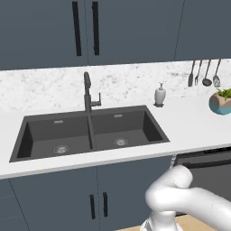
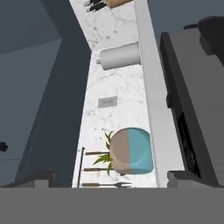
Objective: Pick up the cup and bowl from the counter, place them in the dishwasher, and close the dishwasher door.
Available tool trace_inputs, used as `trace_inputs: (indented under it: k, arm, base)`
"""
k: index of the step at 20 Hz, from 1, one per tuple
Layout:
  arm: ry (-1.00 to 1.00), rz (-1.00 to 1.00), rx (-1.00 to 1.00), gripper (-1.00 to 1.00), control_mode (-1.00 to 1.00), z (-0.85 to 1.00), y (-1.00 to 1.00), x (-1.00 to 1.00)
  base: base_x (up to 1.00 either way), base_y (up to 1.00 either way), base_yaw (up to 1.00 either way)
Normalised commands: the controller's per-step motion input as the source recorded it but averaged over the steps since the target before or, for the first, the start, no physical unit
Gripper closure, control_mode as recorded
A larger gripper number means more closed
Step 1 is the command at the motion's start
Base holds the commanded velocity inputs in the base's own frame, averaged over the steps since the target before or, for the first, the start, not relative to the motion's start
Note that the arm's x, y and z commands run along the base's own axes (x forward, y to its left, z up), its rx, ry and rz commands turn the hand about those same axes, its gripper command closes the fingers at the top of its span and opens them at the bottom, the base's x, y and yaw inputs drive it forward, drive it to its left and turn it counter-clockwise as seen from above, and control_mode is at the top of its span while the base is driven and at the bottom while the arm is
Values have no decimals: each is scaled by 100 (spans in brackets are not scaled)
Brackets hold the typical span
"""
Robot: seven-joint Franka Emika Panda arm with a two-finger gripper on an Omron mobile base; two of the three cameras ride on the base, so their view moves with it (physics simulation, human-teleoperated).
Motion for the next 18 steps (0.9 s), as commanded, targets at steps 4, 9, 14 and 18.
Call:
trace_inputs:
  k: [4, 9, 14, 18]
  arm:
    - [11, 6, 1, -100, -100, -16, 5, -100]
    - [45, 13, 0, -100, -100, -98, 12, -65]
    - [47, 15, 9, -100, -100, -81, 17, -5]
    - [22, 15, 42, -100, -100, -59, 0, 50]
  base:
    - [0, 0, 0]
    - [0, 0, 0]
    - [0, 0, 0]
    - [0, 0, 0]
